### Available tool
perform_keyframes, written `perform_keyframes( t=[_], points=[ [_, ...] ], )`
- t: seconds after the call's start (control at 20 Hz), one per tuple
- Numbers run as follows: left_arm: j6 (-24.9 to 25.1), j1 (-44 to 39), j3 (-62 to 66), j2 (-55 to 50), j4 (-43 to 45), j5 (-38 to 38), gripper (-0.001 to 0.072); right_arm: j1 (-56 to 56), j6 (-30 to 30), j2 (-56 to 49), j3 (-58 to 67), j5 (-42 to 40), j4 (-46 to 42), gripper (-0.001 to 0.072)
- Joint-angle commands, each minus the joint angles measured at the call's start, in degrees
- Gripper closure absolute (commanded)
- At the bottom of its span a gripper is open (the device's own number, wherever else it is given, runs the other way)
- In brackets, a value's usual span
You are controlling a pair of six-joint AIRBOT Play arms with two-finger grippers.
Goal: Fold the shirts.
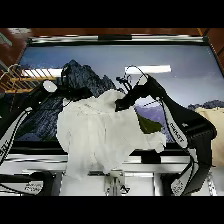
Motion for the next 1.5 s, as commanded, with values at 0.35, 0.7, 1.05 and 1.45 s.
perform_keyframes(
  t=[0.35, 0.7, 1.05, 1.45],
  points=[
    [11.6, -0.6, 3.8, 0.0, 0.0, -10.0, 0.01, -5.6, 6.5, -2.3, 0.0, 4.8, 11.8, 0.0646],
    [12.4, -8.7, 3.7, -3.6, 0.0, -1.9, 0.01, -6.0, 6.9, -7.8, 0.1, 4.9, 21.4, 0.0646],
    [5.4, -6.7, 5.2, -2.8, 5.6, -12.7, 0.01, -9.3, 8.6, -8.3, 0.1, 8.0, 21.7, 0.0646],
    [-0.7, -2.1, 4.3, -1.6, 5.7, -18.9, 0.01, -9.2, 8.4, -8.3, 0.1, 8.6, 21.6, 0.0646]
  ],
)
